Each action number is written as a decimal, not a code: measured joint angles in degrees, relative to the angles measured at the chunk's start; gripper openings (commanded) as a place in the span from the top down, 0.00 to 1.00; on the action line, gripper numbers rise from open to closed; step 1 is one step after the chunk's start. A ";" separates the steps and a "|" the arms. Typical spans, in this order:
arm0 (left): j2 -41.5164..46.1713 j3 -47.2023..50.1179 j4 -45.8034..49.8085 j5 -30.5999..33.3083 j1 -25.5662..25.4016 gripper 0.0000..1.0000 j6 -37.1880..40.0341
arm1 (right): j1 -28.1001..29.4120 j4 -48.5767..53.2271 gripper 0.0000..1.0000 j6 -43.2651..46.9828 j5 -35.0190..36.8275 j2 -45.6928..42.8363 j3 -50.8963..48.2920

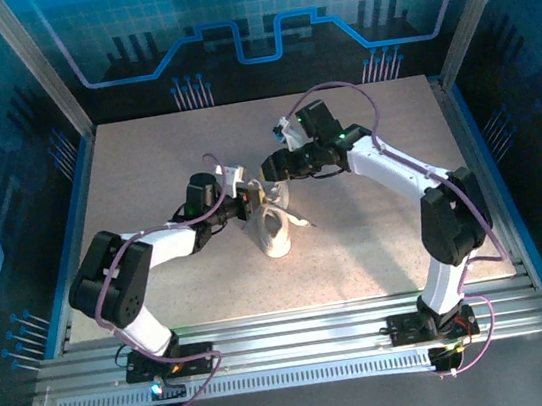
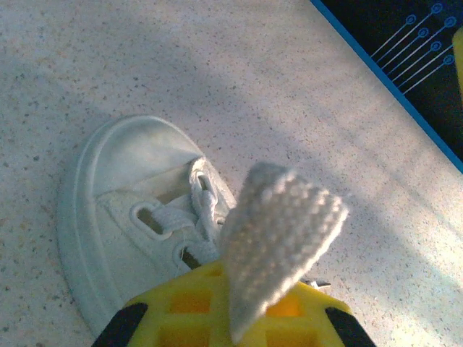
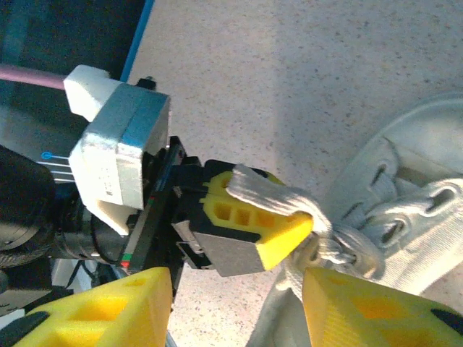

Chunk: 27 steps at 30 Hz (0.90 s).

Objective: Tie the shoes

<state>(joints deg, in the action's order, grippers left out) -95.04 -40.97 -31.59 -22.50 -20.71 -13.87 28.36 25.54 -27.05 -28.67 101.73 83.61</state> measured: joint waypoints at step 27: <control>-1.03 2.05 -8.68 -4.07 1.22 0.94 -7.43 | -1.55 1.44 1.00 -3.04 -1.81 12.96 0.20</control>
<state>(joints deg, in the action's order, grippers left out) -96.07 -38.92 -40.27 -26.57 -19.49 -21.30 26.81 26.98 -30.09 -30.48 114.69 83.81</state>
